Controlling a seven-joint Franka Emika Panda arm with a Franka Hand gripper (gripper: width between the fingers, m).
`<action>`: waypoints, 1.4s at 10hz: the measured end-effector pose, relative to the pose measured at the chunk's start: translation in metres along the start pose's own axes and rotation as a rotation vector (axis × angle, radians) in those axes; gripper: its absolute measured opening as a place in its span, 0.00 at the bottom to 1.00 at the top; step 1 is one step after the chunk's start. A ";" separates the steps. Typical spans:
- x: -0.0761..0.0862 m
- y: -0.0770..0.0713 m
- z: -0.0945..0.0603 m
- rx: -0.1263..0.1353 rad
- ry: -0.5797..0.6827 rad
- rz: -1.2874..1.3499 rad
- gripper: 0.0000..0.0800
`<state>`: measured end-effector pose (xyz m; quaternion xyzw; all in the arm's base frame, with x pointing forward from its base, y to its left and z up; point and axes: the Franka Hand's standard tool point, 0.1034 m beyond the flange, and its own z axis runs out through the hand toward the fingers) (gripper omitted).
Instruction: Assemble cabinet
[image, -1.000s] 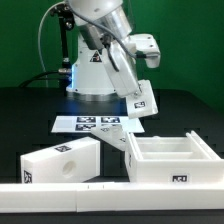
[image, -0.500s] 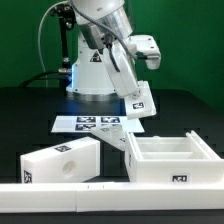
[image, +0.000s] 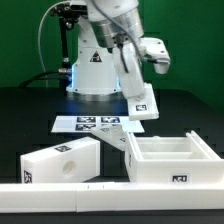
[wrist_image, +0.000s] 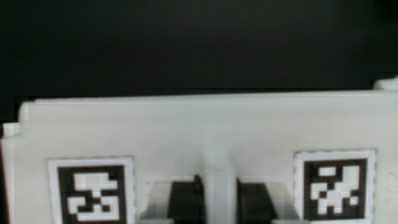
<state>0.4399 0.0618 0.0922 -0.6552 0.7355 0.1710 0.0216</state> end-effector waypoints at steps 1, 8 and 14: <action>-0.001 -0.001 0.001 0.007 0.045 -0.014 0.08; -0.039 0.005 0.025 0.032 0.227 -0.018 0.08; -0.040 -0.008 0.024 0.139 0.171 -0.038 0.08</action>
Offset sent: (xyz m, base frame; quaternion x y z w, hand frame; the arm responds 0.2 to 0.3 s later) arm 0.0032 0.0016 -0.0040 0.0393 0.1825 0.0040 0.9824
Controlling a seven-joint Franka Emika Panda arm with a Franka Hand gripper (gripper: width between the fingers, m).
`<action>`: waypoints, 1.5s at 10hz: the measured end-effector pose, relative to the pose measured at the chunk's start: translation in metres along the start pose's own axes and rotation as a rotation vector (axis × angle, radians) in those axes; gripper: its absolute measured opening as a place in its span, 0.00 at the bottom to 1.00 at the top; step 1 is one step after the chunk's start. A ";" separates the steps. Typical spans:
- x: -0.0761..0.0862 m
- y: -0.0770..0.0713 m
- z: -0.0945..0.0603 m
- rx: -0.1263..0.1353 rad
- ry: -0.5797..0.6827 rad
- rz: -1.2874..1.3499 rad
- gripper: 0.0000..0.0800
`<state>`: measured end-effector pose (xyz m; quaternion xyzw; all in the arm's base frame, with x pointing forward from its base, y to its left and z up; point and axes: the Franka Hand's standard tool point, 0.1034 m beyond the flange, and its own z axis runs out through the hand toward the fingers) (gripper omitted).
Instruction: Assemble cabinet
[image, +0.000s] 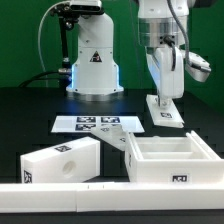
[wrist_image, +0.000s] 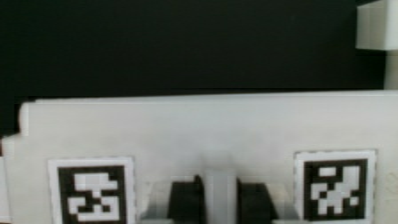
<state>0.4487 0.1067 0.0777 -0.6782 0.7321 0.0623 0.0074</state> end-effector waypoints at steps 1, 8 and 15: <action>0.000 0.000 0.001 -0.001 0.000 -0.002 0.08; 0.001 -0.016 -0.002 0.099 -0.010 -0.035 0.08; -0.001 -0.018 0.008 0.077 -0.001 -0.050 0.08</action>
Offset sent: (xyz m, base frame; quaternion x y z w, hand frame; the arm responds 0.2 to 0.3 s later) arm 0.0133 -0.0109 -0.0048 0.0708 0.0055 -0.0466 0.9964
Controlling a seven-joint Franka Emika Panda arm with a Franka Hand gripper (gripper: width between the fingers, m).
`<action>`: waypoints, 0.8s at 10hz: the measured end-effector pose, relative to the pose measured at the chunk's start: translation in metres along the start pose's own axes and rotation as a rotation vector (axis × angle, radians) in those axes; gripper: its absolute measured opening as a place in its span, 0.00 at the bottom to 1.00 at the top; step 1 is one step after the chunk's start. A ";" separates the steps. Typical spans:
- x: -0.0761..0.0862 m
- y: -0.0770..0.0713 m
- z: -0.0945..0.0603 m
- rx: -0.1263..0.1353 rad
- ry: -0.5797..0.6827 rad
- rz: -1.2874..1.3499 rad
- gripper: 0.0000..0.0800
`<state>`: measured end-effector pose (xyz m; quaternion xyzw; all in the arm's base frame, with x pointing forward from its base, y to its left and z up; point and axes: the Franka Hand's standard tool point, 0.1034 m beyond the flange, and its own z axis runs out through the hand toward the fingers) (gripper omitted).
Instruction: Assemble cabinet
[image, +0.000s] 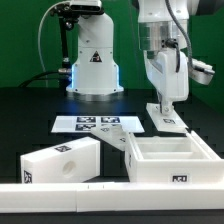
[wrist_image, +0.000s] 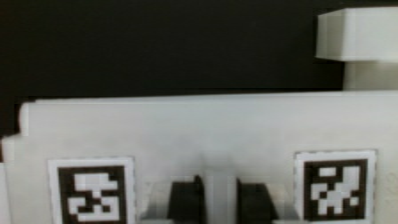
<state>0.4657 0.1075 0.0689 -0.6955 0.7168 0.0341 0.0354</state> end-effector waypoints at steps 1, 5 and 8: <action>-0.002 -0.001 0.002 0.000 0.002 -0.002 0.08; -0.006 -0.005 0.008 -0.019 0.006 -0.022 0.08; -0.003 -0.004 0.008 -0.020 0.005 -0.028 0.08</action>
Offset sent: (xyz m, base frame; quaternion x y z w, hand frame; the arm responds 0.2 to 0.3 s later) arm 0.0021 0.0039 -0.0102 -0.0133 0.0087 -0.0071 0.9998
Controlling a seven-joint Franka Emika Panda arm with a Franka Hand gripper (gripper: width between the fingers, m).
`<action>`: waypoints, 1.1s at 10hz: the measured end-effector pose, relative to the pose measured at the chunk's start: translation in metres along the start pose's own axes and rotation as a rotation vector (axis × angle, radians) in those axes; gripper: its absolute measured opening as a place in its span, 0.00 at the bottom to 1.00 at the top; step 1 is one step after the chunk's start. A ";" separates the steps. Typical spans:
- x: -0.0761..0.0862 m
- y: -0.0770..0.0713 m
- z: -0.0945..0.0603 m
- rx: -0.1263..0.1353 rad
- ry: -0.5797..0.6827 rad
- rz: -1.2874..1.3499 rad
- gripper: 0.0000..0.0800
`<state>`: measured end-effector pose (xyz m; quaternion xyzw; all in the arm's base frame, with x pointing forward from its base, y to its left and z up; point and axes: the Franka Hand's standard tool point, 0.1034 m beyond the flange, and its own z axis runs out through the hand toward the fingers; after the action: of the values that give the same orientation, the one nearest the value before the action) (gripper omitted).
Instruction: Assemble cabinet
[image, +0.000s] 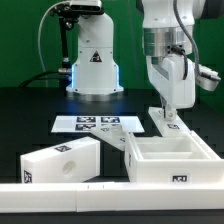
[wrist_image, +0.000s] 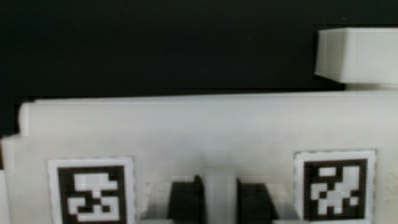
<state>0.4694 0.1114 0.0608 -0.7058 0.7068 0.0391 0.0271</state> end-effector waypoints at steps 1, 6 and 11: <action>0.000 0.001 0.000 -0.001 0.000 -0.002 0.08; 0.002 -0.002 -0.005 0.006 -0.004 -0.006 0.08; 0.003 -0.002 -0.005 0.006 -0.003 -0.003 0.08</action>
Offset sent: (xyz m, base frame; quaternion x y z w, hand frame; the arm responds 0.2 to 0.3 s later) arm 0.0042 -0.0055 0.0109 0.0084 -0.0094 0.0044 0.9999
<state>0.4717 0.1076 0.0650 -0.7068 0.7057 0.0381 0.0301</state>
